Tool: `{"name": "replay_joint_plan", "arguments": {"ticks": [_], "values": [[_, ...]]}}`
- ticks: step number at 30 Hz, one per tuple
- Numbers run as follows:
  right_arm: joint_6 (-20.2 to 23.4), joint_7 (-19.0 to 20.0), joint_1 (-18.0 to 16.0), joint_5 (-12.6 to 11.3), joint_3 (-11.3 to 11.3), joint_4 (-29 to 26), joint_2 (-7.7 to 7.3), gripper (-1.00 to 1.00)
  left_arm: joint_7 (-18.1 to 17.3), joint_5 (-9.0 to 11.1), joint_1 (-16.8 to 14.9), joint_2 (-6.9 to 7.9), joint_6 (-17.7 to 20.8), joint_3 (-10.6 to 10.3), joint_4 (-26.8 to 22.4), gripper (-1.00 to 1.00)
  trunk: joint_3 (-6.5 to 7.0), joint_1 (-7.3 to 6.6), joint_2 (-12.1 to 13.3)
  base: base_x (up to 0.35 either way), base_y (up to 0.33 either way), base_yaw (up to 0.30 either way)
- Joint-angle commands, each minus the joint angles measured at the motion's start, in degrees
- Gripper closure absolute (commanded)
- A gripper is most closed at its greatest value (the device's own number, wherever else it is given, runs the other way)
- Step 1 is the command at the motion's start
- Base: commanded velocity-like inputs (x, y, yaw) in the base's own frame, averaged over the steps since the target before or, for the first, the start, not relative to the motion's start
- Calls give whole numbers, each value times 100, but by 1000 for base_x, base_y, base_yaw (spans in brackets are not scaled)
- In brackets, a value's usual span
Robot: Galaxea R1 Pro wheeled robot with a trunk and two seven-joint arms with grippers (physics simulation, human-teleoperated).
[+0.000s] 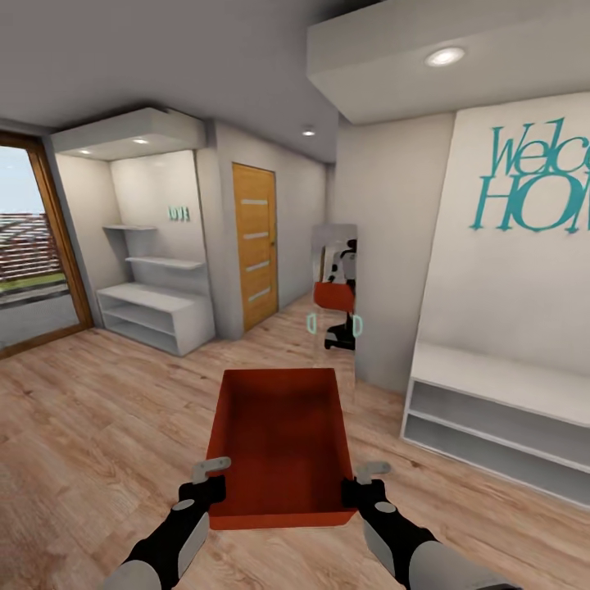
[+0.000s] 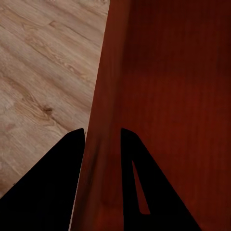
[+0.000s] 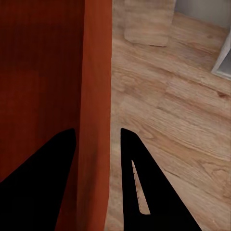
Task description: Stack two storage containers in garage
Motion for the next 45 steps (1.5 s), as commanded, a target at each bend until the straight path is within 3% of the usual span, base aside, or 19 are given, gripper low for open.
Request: {"name": "replay_joint_plan", "arguments": {"ticks": [1,20,45], "values": [[-20,-46,1,-53,-57,20,-56,100,32,-53,-6,111,8,91,-28,100,-2,5,-4,321,0,266],[-20,-46,1,-53,-57,11,-56,100,32,-53,-6,107,9,91,-28,100,-2,5,-4,321,0,260],[-14,-44,0,-53,-57,11,-56,100,32,-53,-7,113,6,91,-37,100,-2,5,-4,321,0,11]]}}
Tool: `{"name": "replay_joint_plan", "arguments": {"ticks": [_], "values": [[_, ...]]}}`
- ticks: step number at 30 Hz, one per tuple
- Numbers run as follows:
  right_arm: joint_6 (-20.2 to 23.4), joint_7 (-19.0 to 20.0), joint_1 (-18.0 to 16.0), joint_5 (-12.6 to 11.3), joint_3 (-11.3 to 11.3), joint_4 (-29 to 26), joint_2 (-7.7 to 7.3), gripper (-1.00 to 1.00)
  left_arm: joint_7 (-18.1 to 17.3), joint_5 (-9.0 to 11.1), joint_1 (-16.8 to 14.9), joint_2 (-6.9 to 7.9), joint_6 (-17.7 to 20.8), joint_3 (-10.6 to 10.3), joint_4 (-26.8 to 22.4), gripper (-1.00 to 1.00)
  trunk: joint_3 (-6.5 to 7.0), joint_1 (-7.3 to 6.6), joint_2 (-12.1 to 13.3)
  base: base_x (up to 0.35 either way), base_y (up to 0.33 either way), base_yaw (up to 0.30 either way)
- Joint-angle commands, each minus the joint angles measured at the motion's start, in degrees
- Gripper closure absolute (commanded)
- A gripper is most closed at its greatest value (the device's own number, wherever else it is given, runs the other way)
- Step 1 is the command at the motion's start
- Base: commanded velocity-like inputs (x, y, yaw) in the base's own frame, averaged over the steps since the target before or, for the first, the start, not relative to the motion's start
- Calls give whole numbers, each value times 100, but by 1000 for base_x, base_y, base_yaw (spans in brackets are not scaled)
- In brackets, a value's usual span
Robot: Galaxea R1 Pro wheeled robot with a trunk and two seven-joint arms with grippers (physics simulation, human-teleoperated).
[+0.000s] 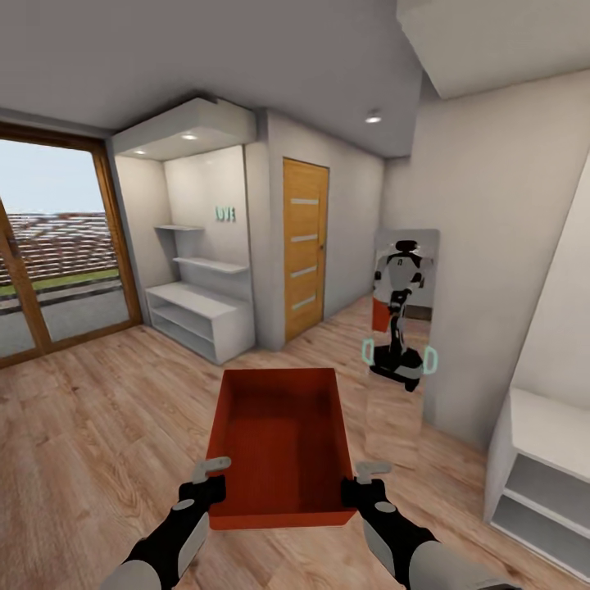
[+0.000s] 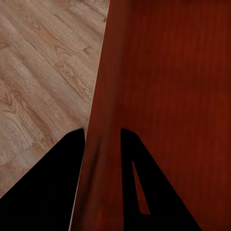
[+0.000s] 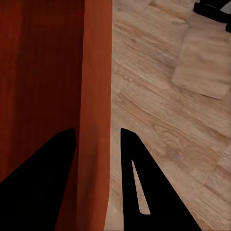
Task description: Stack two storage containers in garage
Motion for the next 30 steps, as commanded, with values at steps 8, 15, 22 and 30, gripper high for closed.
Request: {"name": "replay_joint_plan", "arguments": {"ticks": [8,15,22,30], "values": [[-18,-47,-2,-56,-51,23,-55,100,32,-53,-2,116,1,93,-29,100,1,5,-4,321,0,38],[-18,-47,0,-56,-52,23,-55,100,32,-53,-3,113,-1,93,-29,100,17,5,-4,321,0,243],[-18,-39,-3,-56,-52,23,-55,100,32,-53,-1,108,0,93,-29,100,22,5,-4,321,0,129],[-18,-38,-1,-56,-52,23,-55,100,32,-53,-6,108,1,93,-29,100,23,5,-4,321,0,7]]}}
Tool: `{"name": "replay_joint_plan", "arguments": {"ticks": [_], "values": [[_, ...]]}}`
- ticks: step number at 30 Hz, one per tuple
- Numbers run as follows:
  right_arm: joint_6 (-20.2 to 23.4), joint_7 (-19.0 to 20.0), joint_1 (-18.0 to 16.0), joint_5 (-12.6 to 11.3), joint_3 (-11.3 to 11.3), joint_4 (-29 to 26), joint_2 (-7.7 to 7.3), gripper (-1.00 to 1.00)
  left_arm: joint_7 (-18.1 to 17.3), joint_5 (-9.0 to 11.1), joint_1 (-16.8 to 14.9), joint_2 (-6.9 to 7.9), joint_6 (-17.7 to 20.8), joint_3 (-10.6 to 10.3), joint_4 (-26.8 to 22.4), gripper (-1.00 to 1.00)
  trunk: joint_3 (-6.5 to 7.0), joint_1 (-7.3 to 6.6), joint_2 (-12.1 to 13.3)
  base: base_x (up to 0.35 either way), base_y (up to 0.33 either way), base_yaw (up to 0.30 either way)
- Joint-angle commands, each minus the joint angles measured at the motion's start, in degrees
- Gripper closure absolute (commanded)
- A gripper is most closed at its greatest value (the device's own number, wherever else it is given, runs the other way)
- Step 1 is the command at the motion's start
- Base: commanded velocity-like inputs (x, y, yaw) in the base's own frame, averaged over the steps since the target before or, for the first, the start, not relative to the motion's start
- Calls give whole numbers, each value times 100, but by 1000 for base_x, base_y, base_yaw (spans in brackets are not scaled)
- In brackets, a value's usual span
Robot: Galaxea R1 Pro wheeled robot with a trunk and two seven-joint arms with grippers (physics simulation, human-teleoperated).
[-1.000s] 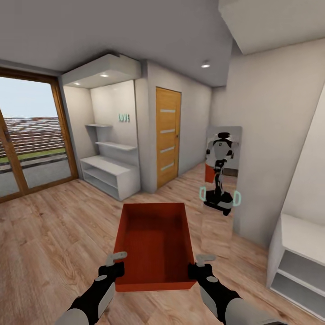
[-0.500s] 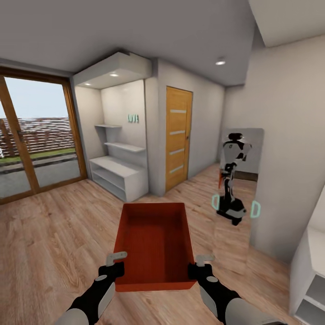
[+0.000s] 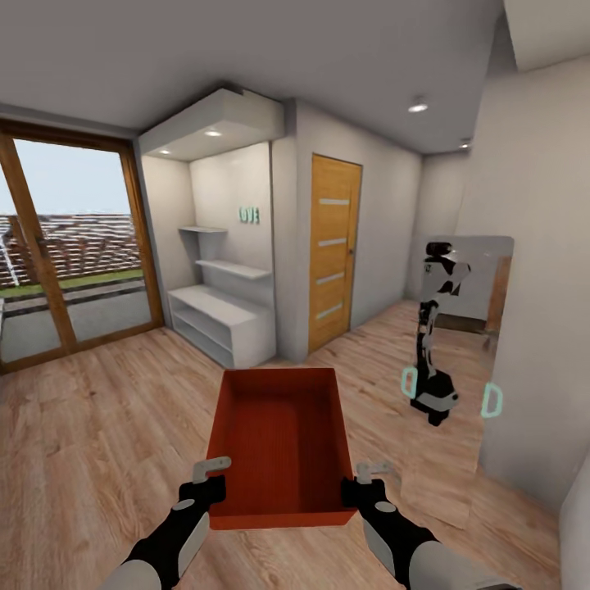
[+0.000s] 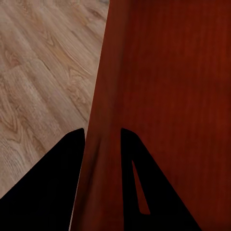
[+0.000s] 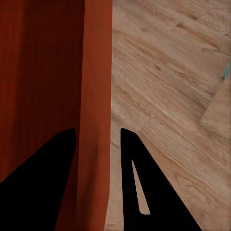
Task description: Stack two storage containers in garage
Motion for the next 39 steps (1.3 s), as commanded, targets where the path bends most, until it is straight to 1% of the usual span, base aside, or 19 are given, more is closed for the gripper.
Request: {"name": "replay_joint_plan", "arguments": {"ticks": [1,39], "values": [[-19,-44,-1,-56,-48,22,-52,100,30,-49,-4,111,1,91,-35,100,-2,5,-4,321,0,1],[-19,-44,0,-56,-48,22,-52,100,30,-49,-2,119,4,85,-35,100,-2,5,-4,321,0,0]]}}
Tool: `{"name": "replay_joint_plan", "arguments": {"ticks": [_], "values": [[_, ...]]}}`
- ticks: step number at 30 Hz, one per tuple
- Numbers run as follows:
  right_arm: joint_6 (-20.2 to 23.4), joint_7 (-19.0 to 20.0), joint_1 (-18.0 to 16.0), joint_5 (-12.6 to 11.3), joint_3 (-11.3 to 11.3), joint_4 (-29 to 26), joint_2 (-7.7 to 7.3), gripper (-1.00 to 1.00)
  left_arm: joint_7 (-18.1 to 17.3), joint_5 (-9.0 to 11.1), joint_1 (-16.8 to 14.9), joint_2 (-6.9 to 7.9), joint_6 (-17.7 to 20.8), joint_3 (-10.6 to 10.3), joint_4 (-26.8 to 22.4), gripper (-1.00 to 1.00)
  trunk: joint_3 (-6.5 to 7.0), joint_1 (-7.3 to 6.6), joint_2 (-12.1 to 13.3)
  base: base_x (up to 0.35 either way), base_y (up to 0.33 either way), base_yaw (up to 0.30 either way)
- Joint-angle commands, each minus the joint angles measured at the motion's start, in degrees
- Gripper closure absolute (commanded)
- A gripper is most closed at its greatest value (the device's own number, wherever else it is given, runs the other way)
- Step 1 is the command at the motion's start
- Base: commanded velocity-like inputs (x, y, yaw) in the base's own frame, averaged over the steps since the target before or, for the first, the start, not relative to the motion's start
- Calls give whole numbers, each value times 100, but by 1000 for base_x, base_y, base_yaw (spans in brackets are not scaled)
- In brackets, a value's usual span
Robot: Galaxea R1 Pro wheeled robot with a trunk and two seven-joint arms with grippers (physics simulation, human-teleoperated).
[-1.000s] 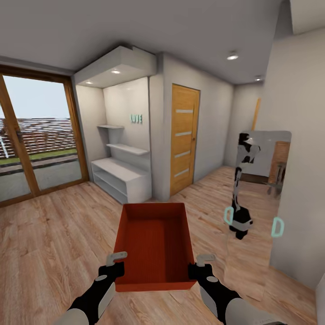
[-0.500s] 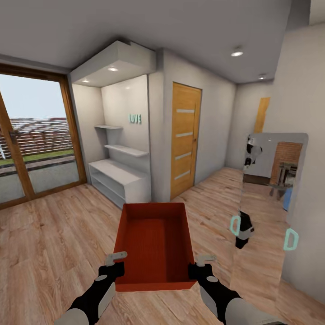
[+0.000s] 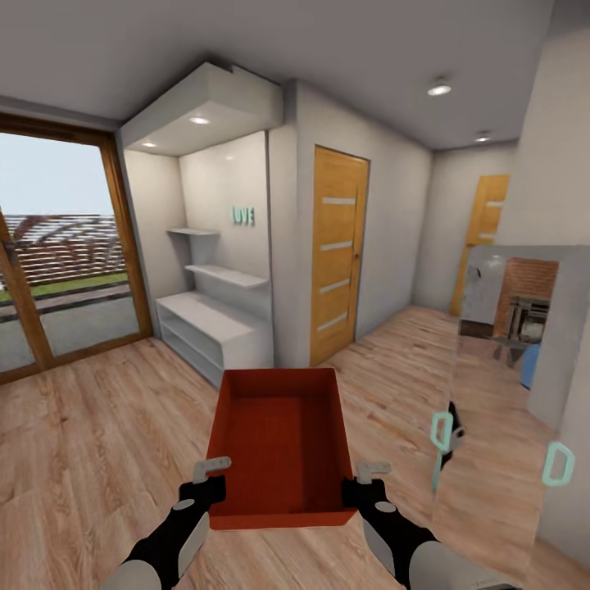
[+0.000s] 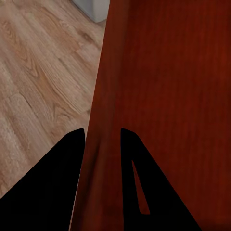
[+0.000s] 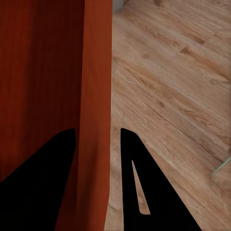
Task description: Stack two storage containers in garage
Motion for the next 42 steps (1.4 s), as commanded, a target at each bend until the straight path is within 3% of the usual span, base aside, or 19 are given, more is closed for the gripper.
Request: {"name": "replay_joint_plan", "arguments": {"ticks": [1,42], "values": [[-19,-44,0,-56,-46,23,-52,100,30,-49,-5,119,0,89,-29,100,-2,5,-4,322,0,0],[-19,-52,0,-56,-46,23,-52,100,30,-49,-5,110,0,93,-36,100,-2,5,-4,322,0,-2]]}}
